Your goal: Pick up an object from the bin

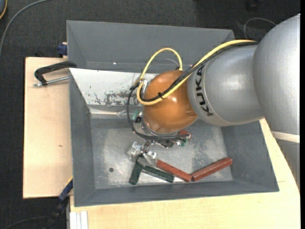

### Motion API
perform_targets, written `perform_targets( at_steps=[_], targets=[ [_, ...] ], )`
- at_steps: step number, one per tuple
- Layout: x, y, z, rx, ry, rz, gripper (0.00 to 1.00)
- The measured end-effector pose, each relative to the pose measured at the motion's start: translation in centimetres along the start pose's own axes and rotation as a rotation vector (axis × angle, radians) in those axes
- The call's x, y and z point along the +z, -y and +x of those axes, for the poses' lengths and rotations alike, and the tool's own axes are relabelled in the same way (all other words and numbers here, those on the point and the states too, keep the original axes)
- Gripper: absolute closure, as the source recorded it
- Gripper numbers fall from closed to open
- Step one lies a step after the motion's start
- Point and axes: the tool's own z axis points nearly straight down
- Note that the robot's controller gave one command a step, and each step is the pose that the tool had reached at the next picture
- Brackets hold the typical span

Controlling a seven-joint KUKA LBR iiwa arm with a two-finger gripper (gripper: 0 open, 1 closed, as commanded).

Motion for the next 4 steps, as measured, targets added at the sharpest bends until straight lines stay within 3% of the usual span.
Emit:
perform_targets(
  at_steps=[3,4],
  targets=[
    [0.0,0.0,0.0,0.000,0.001,0.000,1.00],
    [-0.7,-3.6,-5.7,-0.009,0.007,0.001,1.00]
  ],
)
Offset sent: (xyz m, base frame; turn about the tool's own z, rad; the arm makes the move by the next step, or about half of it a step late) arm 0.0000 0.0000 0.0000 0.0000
